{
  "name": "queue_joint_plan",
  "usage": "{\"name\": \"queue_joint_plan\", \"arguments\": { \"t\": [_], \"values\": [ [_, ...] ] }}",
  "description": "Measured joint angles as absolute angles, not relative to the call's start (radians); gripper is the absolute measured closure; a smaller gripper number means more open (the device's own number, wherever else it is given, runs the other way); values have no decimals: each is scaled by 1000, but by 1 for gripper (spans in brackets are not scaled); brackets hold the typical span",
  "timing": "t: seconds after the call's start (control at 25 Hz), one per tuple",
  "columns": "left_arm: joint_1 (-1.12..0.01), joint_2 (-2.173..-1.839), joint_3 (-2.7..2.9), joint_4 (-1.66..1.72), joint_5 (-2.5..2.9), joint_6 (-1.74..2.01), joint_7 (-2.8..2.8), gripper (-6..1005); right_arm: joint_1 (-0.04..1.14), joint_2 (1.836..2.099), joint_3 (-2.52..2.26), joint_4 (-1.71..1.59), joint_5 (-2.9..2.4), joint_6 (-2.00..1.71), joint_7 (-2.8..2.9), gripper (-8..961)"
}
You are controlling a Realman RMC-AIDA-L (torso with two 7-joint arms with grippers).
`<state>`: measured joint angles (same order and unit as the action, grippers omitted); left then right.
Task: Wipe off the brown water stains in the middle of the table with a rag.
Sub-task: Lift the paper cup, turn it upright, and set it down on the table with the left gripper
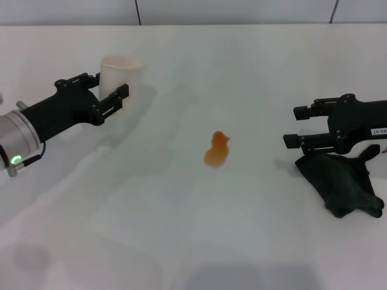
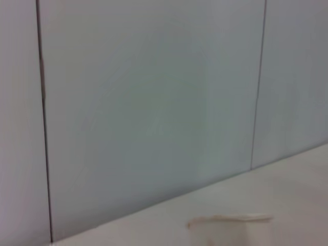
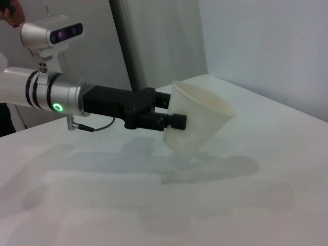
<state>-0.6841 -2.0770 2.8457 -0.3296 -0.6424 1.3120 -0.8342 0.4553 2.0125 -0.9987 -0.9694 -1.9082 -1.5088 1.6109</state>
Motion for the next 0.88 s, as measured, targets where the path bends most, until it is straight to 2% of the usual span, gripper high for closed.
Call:
{"name": "queue_joint_plan", "arguments": {
  "t": [0.88],
  "values": [
    [-676, -2078, 2847, -203, -618, 1156, -744, 485, 455, 2012, -999, -969, -1908, -1513, 1603, 245]
  ]
}}
